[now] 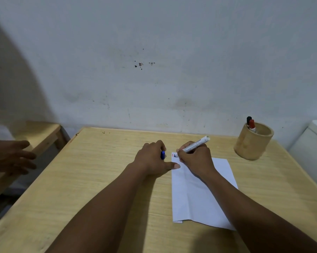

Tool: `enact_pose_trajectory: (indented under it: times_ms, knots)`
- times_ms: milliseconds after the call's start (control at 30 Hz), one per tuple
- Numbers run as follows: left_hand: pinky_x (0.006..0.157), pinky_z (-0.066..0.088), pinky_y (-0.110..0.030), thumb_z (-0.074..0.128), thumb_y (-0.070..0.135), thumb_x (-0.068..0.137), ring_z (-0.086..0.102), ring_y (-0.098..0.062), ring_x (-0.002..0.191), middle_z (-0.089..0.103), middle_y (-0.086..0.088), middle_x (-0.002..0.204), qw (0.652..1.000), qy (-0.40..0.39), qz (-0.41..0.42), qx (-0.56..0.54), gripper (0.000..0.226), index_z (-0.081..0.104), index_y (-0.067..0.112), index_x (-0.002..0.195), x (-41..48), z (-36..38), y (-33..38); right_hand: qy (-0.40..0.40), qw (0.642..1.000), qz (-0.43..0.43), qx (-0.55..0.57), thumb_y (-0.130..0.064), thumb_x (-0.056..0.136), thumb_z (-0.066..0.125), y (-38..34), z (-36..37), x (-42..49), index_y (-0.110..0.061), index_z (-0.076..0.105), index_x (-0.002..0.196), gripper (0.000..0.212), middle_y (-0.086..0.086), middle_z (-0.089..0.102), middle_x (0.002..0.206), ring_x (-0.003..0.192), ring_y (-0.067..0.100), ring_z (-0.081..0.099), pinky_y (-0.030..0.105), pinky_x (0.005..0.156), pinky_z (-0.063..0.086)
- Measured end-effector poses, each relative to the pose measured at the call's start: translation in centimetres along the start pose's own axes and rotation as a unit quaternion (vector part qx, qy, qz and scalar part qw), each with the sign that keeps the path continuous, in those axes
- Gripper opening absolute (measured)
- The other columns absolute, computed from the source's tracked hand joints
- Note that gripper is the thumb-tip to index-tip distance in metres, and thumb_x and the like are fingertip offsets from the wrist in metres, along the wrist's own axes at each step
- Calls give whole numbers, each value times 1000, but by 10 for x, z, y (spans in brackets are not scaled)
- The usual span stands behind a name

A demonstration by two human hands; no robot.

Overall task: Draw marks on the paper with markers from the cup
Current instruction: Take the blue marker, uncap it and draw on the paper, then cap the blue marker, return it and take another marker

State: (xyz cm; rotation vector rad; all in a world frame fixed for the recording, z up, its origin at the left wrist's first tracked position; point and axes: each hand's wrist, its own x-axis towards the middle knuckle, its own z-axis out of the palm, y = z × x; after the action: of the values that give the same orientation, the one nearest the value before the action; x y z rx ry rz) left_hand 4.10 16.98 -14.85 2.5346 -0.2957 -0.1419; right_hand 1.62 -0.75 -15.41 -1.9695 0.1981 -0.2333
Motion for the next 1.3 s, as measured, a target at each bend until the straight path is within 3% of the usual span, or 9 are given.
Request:
enact_pose_trajectory:
  times_ms: [167, 267, 367, 433, 500, 633, 767, 1067, 1300]
  knots:
    - [68, 49, -27, 80, 73, 59, 62, -12, 84, 68, 7, 86, 997, -17, -26, -69, 69, 58, 24, 104, -1, -10, 2, 19, 981, 78, 177, -12, 89, 72, -14, -11, 2, -3, 72, 86, 10, 9, 72, 67, 54, 19, 65, 29, 48, 48]
    - [67, 48, -25, 81, 51, 74, 68, -12, 81, 72, 8, 81, 993, -21, -28, -115, 37, 69, 22, 94, -1, -20, -2, 54, 952, 126, 274, -12, 90, 70, -27, -26, 4, -4, 70, 87, 8, 10, 63, 65, 44, 15, 54, 24, 43, 35]
    - [67, 50, -22, 74, 26, 84, 70, -14, 78, 74, 6, 77, 991, 12, -24, -130, 6, 73, 20, 82, -1, -25, -5, 68, 939, 117, 315, -15, 91, 74, -45, -47, 8, -5, 68, 94, 11, 9, 62, 66, 40, 11, 53, 22, 39, 35]
    - [68, 48, -24, 75, 20, 85, 66, -12, 70, 74, 4, 74, 982, 26, -25, -185, 6, 75, 16, 81, 1, -31, 1, 44, 937, 109, 329, -16, 91, 74, -59, -64, 8, -5, 67, 100, 15, 10, 63, 69, 42, 11, 56, 21, 39, 38]
    - [67, 47, -27, 75, 15, 88, 64, -14, 65, 73, 1, 73, 959, 32, -16, -282, 8, 76, 8, 86, 0, -42, 18, 10, 926, 120, 358, -16, 93, 70, -72, -82, 6, -7, 66, 93, 10, 10, 64, 71, 47, 13, 61, 22, 41, 40]
    - [75, 51, -29, 71, 18, 94, 73, -19, 80, 76, -3, 87, 886, -2, 0, -464, 15, 74, 7, 105, 4, -65, 66, 1, 900, 140, 413, -14, 91, 59, -91, -105, -2, -6, 66, 81, 15, 10, 68, 70, 49, 16, 68, 21, 42, 45]
    - [78, 52, -30, 69, 18, 96, 73, -18, 81, 78, 0, 86, 841, -62, 18, -537, 15, 73, 10, 108, 9, -71, 108, 28, 891, 121, 436, -16, 93, 58, -97, -116, -7, -5, 65, 83, 16, 11, 68, 72, 48, 15, 68, 21, 44, 45]
    - [74, 54, -31, 73, 16, 93, 69, -21, 73, 73, -3, 81, 818, -93, 22, -568, 10, 76, 9, 98, 11, -50, 145, 45, 885, 98, 453, -14, 95, 59, -96, -134, -10, -4, 66, 82, 18, 11, 68, 67, 46, 16, 67, 23, 47, 44]
    - [73, 55, -30, 72, 14, 93, 70, -20, 73, 74, -4, 81, 811, -97, 30, -576, 18, 74, 4, 108, 16, -40, 160, 49, 888, 89, 448, -12, 96, 60, -91, -142, -9, -2, 66, 82, 18, 10, 69, 61, 47, 16, 66, 26, 52, 43]
